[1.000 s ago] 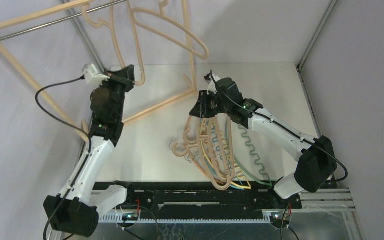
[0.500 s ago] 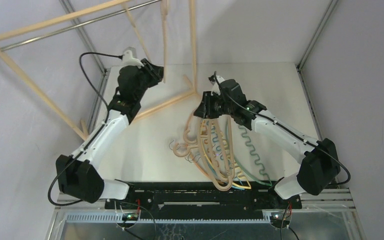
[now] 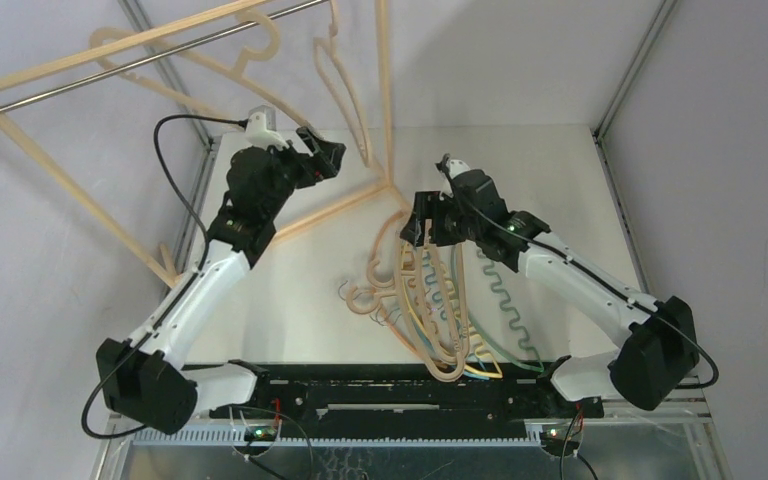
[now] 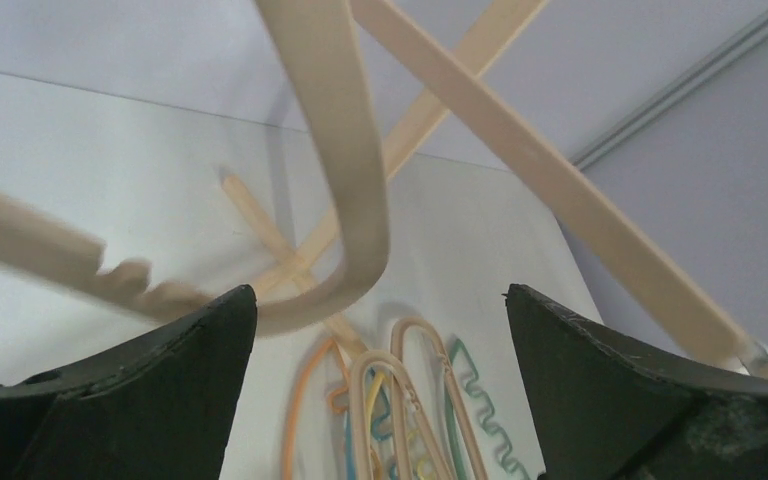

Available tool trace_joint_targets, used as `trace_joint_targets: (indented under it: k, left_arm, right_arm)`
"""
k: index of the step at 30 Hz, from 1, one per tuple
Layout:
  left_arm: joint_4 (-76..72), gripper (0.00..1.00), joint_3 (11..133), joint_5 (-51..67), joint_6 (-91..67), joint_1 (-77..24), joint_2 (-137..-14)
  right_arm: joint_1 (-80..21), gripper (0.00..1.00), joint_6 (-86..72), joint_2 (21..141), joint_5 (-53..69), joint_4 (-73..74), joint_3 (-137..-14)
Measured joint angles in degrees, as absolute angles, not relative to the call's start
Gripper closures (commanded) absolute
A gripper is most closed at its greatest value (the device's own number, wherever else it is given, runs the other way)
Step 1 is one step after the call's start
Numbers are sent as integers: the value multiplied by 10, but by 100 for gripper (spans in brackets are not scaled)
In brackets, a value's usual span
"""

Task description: Organize the hangers

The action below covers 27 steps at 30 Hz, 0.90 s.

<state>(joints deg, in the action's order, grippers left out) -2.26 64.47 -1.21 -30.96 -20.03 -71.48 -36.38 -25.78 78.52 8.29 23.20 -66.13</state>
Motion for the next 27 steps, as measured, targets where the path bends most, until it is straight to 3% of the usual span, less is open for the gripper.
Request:
trace_joint_targets:
  k: [8, 13, 27]
  left_arm:
    - [-10, 0, 563, 14, -309, -200, -624]
    - [6, 0, 511, 18, -309, -200, -580]
    - [21, 3, 290, 34, -326, -211, -477]
  right_arm:
    - [-366, 16, -258, 721, 31, 253, -618]
    - [-381, 20, -259, 719, 14, 258, -599]
    - [-500, 31, -286, 818, -6, 262, -555]
